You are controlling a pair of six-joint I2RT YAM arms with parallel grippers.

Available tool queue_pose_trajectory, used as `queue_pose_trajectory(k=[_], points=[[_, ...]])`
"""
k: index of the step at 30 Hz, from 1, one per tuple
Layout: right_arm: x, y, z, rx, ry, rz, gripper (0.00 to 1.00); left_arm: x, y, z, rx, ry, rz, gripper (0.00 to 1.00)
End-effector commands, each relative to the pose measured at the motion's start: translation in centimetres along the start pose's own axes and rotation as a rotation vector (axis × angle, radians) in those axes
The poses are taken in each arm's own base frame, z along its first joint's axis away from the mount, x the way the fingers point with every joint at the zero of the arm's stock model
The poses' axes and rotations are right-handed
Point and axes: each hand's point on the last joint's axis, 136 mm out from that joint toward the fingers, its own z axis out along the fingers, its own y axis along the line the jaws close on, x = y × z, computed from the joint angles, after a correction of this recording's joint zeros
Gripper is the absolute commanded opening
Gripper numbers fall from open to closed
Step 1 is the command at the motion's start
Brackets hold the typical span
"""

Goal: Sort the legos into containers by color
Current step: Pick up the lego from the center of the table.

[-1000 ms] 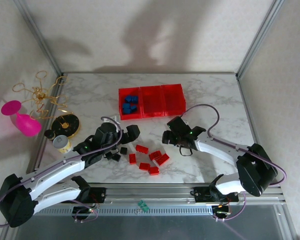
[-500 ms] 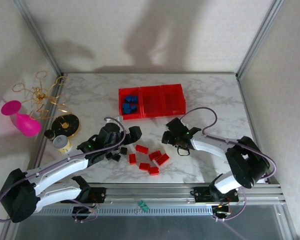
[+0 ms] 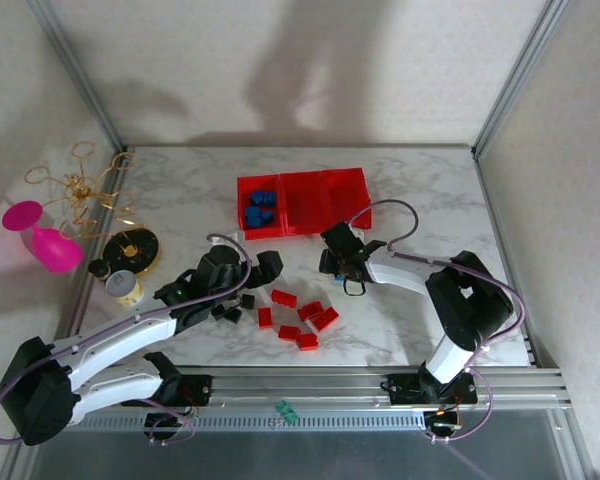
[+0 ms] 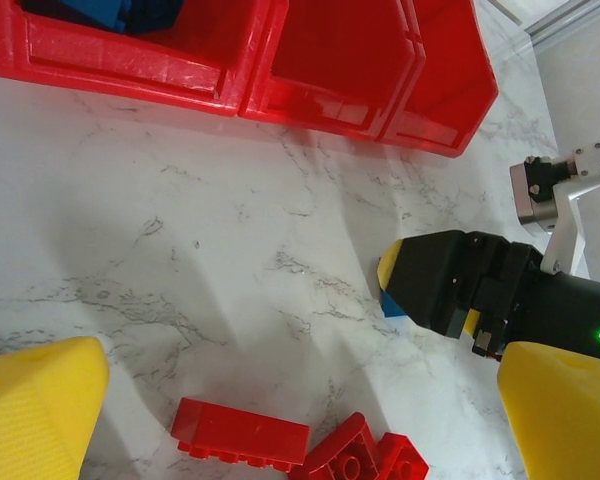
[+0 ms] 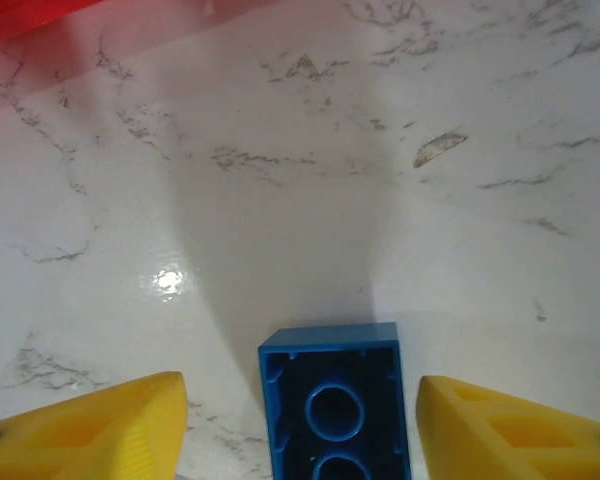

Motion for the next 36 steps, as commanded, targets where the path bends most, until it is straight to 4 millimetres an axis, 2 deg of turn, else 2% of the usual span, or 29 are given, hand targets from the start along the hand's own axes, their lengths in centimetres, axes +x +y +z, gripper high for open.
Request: queue_pose_trajectory(k=[1,13,17,21,27,31,36], points=[[0.2,-1.2,-0.1,0.052,-0.004,-0.03,0.56,-1.5,-1.2,-0.6,0.017,-0.048,0.005,1.0],[0.7,-1.1,0.7,0.093,0.018,-0.116,0.41,-1.5,-1.0,-0.6,0.014,-0.053,-0.002,1.0],[0.7,-0.5,0.7,0.099,0.017,-0.152,0.36,-1.6,-0.9,-0.7,0.01,-0.059,-0.004,1.0],[-0.1,0.8,-0.1,0.09,-0.008,-0.187,0.31,-1.7,-0.7,-0.9,0.004,-0.069,-0.012,1.0],[-2.2,4.8,-2.2,0.02,-0.07,-0.244,0.28,-2.7,0.0,-2.1,-0.021,-0.115,-0.018,1.0],[-4.4,9.0,-3.3,-0.071,-0.138,-0.282,0.28,-3.8,1.2,-3.0,-0.058,-0.147,-0.019,1.0],[-7.2,13.9,-3.2,-0.159,-0.213,-0.321,0.28,-5.2,2.9,-3.9,-0.086,-0.172,-0.05,0.99]])
